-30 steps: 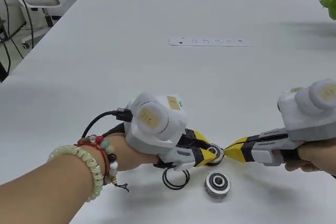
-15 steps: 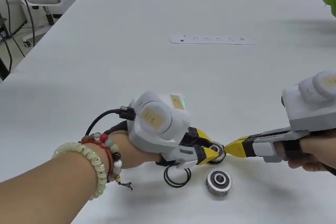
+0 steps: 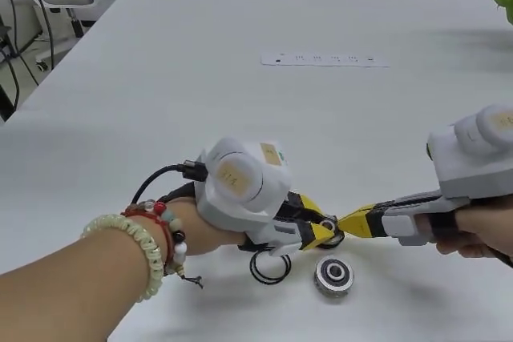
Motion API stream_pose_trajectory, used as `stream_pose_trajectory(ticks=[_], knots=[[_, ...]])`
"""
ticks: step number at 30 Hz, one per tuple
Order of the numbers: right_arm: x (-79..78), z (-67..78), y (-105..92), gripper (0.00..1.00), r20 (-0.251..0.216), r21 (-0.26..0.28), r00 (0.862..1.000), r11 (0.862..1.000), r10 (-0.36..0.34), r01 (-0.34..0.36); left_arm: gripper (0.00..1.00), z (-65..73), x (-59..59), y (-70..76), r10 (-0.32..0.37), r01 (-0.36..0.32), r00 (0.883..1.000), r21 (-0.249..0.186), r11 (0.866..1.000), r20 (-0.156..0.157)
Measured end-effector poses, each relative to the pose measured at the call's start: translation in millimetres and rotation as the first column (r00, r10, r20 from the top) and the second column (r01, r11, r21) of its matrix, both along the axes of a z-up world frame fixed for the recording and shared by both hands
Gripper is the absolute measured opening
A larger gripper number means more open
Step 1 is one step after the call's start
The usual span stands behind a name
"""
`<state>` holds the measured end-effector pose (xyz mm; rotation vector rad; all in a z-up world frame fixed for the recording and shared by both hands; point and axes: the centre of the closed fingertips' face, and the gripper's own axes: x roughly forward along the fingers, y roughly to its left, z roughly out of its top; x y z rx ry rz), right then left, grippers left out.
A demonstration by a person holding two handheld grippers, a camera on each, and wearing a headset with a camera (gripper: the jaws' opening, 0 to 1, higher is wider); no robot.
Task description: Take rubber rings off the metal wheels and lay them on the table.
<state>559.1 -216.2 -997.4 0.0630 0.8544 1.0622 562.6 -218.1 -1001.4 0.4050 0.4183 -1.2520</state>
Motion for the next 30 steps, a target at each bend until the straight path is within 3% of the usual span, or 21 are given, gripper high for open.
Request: stream_pose_trajectory(ticks=[23, 27, 30], knots=[[-0.3, 3.6, 3.5, 0.0, 0.0, 0.039, 1.0, 0.999, 0.008, -0.008, 0.13, -0.2, 0.8, -0.2, 0.005, -0.005, 1.0, -0.004, 1.0, 0.0], [-0.2, 7.7, 6.7, 0.0, 0.001, 0.064, 1.0, 0.998, 0.008, -0.008, 0.13, -0.2, 0.8, -0.1, 0.003, -0.003, 1.0, -0.006, 1.0, 0.001], [1.8, 21.0, 12.5, 0.0, -0.019, 0.145, 1.0, 0.989, -0.018, 0.02, 0.13, -0.3, 0.8, 0.1, 0.001, -0.001, 1.0, -0.005, 1.0, 0.001]])
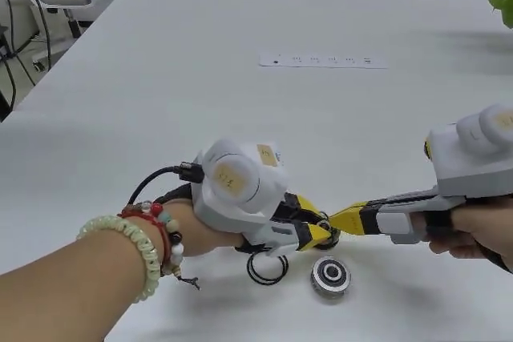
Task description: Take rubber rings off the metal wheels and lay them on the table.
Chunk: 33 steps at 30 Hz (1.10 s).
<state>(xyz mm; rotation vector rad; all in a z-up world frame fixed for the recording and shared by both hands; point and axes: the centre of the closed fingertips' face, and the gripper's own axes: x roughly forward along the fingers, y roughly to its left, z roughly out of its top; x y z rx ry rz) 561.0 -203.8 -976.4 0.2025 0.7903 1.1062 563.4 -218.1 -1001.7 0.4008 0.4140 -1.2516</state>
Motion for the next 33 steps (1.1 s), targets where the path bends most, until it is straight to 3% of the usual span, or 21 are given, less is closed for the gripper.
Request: stream_pose_trajectory(ticks=[2, 5, 10, 11, 12, 18, 21, 33], knots=[[3.2, -8.6, -6.2, 0.0, 0.042, -0.067, 0.999, 0.998, 0.006, -0.003, 0.13, 0.1, -0.1, 0.0, 0.0, 0.0, 1.0, -0.002, 1.0, -0.001], [2.8, -17.4, -11.1, 0.0, 0.004, -0.099, 1.0, 0.995, -0.021, 0.021, 0.13, 0.0, -0.3, 0.0, -0.001, 0.001, 1.0, -0.002, 1.0, 0.003], [2.8, -28.8, -16.4, 0.0, 0.017, -0.179, 1.0, 0.984, -0.021, 0.024, 0.13, 0.5, -0.7, -0.1, 0.006, -0.006, 1.0, -0.006, 1.0, 0.008], [8.9, -21.1, -10.0, 0.0, 0.073, -0.139, 0.997, 0.99, 0.001, 0.009, 0.13, 0.5, -0.6, -0.1, 0.008, -0.008, 1.0, -0.005, 1.0, 0.006], [4.9, -22.7, -14.3, 0.0, 0.034, -0.163, 0.999, 0.986, -0.018, 0.023, 0.13, 0.6, -0.6, -0.2, 0.008, -0.008, 1.0, -0.005, 1.0, 0.006], [4.1, -20.4, -14.8, 0.0, 0.049, -0.171, 0.999, 0.985, -0.007, 0.016, 0.14, 1.3, -0.8, -1.5, 0.003, -0.004, 1.0, 0.027, 1.0, 0.012], [2.5, -19.3, -15.3, 0.0, 0.049, -0.168, 0.999, 0.986, -0.004, 0.013, 0.15, 5.1, -2.2, -4.0, -0.022, 0.02, 0.999, 0.052, 0.998, 0.044], [-1.5, -19.9, -17.2, 0.0, 0.055, -0.177, 0.998, 0.984, 0.008, 0.001, 0.37, 33.4, -10.1, -6.4, -0.078, 0.074, 0.995, 0.064, 0.995, 0.063]])
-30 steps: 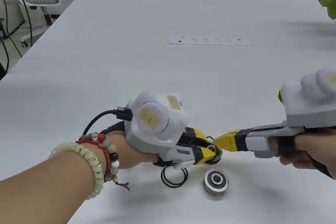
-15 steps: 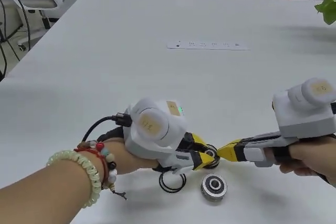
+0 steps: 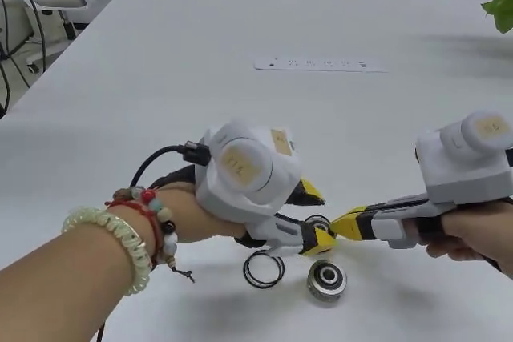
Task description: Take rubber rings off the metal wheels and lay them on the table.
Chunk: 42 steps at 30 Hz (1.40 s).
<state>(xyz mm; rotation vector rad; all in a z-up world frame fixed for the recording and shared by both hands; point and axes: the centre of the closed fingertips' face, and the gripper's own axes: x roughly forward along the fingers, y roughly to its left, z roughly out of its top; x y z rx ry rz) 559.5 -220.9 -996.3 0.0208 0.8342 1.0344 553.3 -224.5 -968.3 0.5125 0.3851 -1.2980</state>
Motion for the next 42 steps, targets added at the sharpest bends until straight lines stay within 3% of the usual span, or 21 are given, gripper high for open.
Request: stream_pose_trajectory(ticks=[5, 10, 15, 19, 25, 33, 38, 42], knots=[[0.7, 3.2, 1.5, 0.0, 0.002, 0.013, 1.0, 1.0, 0.003, -0.003, 0.41, 20.4, -4.9, -3.6, -0.028, 0.028, 0.999, -0.019, 0.999, 0.024], [1.0, 5.6, 2.1, 0.0, 0.011, 0.015, 1.0, 1.0, 0.007, -0.007, 0.49, 39.0, -13.0, -4.9, -0.07, 0.07, 0.997, -0.01, 0.997, 0.042], [2.5, 10.2, 5.4, 0.0, 0.019, 0.028, 1.0, 1.0, 0.01, -0.011, 0.55, 54.7, -17.4, 7.7, -0.069, 0.069, 0.995, -0.003, 0.998, 0.067], [3.1, 13.2, 8.2, 0.0, 0.023, 0.04, 1.0, 0.999, 0.013, -0.014, 0.67, 62.1, -16.8, 22.0, -0.033, 0.032, 0.994, 0.012, 0.999, 0.1], [4.7, 15.5, 8.5, 0.0, 0.024, 0.048, 1.0, 0.999, 0.006, -0.007, 0.7, 75.2, -20.3, 39.3, 0.022, -0.02, 0.994, -0.022, 1.0, 0.109], [9.3, 26.6, 9.3, 0.0, 0.034, 0.083, 0.999, 0.996, -0.012, 0.009, 0.72, 80.4, -26.8, 71.2, 0.1, -0.096, 0.989, -0.04, 0.995, 0.11], [11.5, 37.4, 11.3, 0.0, 0.044, 0.121, 0.999, 0.992, -0.024, 0.018, 0.72, 79.1, -29.3, 93.6, 0.172, -0.167, 0.981, -0.062, 0.984, 0.092], [12.3, 44.2, 13.8, 0.0, 0.048, 0.147, 0.998, 0.989, -0.029, 0.022, 0.73, 74.2, -29.6, 109.8, 0.228, -0.223, 0.969, -0.053, 0.973, 0.094]])
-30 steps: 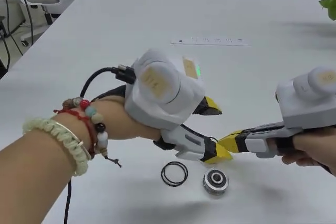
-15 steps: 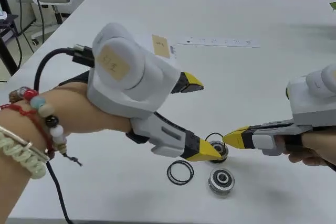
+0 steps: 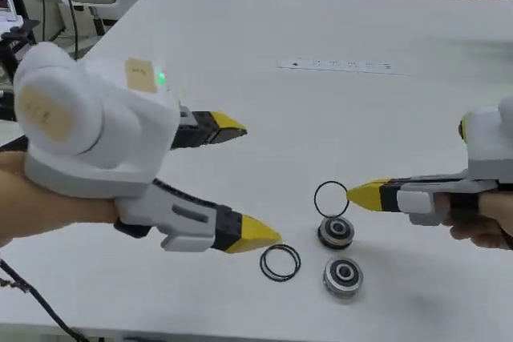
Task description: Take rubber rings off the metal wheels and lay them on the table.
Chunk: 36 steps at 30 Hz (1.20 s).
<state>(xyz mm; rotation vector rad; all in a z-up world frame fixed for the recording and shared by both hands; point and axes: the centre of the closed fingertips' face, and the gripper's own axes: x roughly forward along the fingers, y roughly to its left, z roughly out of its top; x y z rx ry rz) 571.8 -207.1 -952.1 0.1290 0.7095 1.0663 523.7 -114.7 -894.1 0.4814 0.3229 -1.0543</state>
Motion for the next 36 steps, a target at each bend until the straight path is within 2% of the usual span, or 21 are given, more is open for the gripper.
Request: stream_pose_trajectory(ticks=[5, 8, 17, 23, 28, 36], knots=[[-1.1, 8.4, 4.7, 0.0, 0.004, 0.035, 1.0, 0.999, 0.002, -0.002, 0.74, -7.0, -4.4, 14.9, 0.051, -0.051, 0.998, -0.015, 0.999, -0.024], [-2.6, 11.5, 8.4, 0.0, 0.008, 0.047, 1.0, 0.999, 0.011, -0.011, 0.75, -17.2, -8.1, 22.3, 0.074, -0.075, 0.996, -0.006, 0.997, -0.043], [-14.6, 11.9, 22.4, 0.0, -0.013, 0.071, 0.998, 0.996, 0.06, -0.059, 0.83, -35.9, -16.4, 30.5, 0.129, -0.134, 0.986, -0.036, 0.99, -0.105], [-26.1, 2.6, 31.1, 0.0, -0.039, 0.06, 0.994, 0.993, 0.105, -0.102, 0.83, -48.0, -24.0, 32.1, 0.143, -0.149, 0.98, -0.033, 0.988, -0.138], [-39.0, -9.4, 39.8, 0.0, -0.069, 0.037, 0.986, 0.988, 0.15, -0.148, 0.83, -57.5, -30.9, 33.9, 0.142, -0.145, 0.977, -0.01, 0.989, -0.157], [-57.1, -32.0, 47.5, 0.0, -0.077, -0.036, 0.973, 0.974, 0.219, -0.222, 0.82, -57.5, -34.0, 38.9, 0.159, -0.165, 0.973, -0.022, 0.986, -0.168]])
